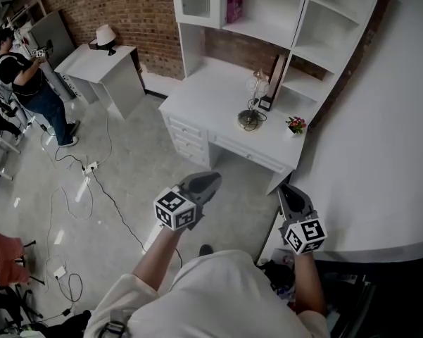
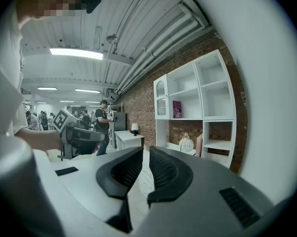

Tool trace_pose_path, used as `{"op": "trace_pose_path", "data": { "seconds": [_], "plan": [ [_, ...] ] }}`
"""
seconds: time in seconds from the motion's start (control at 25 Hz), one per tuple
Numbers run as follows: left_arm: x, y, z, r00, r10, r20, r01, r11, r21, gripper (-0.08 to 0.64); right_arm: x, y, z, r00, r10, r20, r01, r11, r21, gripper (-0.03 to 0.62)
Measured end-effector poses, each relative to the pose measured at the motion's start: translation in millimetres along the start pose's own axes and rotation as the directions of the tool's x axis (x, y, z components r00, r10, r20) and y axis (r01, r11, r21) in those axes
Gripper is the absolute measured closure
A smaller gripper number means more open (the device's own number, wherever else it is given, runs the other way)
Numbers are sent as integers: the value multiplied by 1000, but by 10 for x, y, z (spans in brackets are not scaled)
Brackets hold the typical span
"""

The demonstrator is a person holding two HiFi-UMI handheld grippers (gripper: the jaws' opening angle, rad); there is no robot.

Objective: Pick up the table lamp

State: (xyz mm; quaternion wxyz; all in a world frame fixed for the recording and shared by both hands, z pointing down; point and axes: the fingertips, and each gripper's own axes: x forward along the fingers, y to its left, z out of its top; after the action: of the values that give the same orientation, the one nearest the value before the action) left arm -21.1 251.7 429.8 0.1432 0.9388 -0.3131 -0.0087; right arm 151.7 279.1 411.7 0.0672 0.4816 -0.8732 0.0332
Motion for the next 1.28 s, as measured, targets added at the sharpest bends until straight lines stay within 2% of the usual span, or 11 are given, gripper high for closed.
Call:
{"op": "trace_pose_path", "data": {
  "seconds": [0.32, 0.48, 0.76, 1.28],
  "plan": [
    [-82, 100, 0, 999, -23, 28, 25, 997, -69, 447, 59, 95, 14, 1000, -5, 4, 5, 1000, 10, 479],
    [-151, 196, -13, 1000, -18, 25, 20, 997, -79, 408, 111, 157, 6, 1000, -14, -4, 14, 1000, 6, 454],
    [-290, 291, -90, 999, -36, 12, 37, 996, -86, 394, 183, 298, -73, 999, -32, -21, 32, 999, 2, 428],
    [-531, 486, -225, 999, -39, -2, 39, 993, -115, 394, 267, 489, -163, 998, -67, -22, 67, 997, 32, 428]
  ]
}}
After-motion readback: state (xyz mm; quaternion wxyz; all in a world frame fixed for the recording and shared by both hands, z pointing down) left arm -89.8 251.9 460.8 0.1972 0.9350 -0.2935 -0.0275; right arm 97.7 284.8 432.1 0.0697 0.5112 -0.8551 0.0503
